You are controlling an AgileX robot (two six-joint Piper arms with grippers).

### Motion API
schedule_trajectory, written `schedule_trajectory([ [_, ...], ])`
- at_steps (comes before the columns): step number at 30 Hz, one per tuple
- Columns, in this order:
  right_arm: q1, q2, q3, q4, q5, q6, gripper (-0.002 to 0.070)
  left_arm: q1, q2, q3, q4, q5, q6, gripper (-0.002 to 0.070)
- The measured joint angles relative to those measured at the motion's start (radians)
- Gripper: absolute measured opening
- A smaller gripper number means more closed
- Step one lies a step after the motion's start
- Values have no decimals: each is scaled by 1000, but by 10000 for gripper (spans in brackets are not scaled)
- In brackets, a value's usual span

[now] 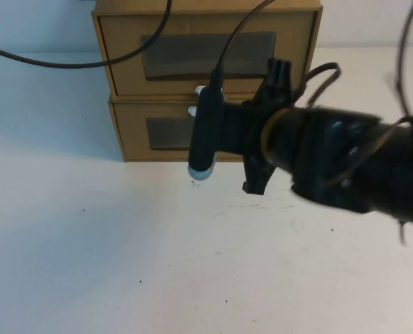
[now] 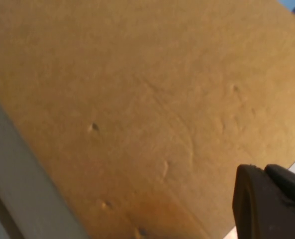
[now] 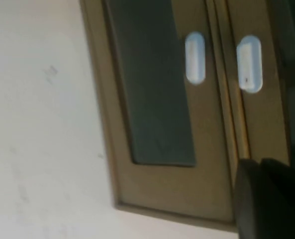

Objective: Open the shoe box
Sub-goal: 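Pull the top drawer of the cardboard box fully open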

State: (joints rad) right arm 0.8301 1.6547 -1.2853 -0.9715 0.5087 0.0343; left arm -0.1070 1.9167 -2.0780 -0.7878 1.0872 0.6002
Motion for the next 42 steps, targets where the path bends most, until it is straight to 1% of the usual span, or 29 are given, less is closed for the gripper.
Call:
schedule_trajectory([
  [3, 46, 93, -7, -349, 74, 289, -13, 0, 14, 0, 6, 6, 12, -5],
  [5, 59, 136, -7, -504, 63, 451, -13, 0, 20, 0, 6, 10, 14, -5],
  [7, 72, 166, -11, -609, 48, 528, -13, 0, 26, 0, 4, 16, 15, -5],
  [9, 85, 189, -21, -651, 44, 564, -13, 0, 30, -3, -3, 20, 15, -5],
  [13, 94, 214, -34, -677, 68, 586, -11, 0, 34, -5, -10, 27, 18, -5],
  [16, 94, 227, -60, -677, 95, 603, 18, 0, 43, -9, -26, 29, 18, -5],
  [21, 62, 241, -117, -681, 85, 693, 151, 0, 50, -9, -44, 29, 18, -5],
  [24, 37, 246, -134, -681, 83, 700, 197, 0, 50, -9, -49, 29, 18, -5],
  [27, 21, 257, -138, -683, 81, 682, 212, 0, 50, -9, -51, 29, 20, -5],
  [35, 18, 310, -145, -685, 55, 605, 221, 0, 51, -9, -53, 29, 20, -5],
  [42, 18, 328, -164, -685, 74, 605, 281, 0, 53, -9, -59, 31, 22, -5],
])
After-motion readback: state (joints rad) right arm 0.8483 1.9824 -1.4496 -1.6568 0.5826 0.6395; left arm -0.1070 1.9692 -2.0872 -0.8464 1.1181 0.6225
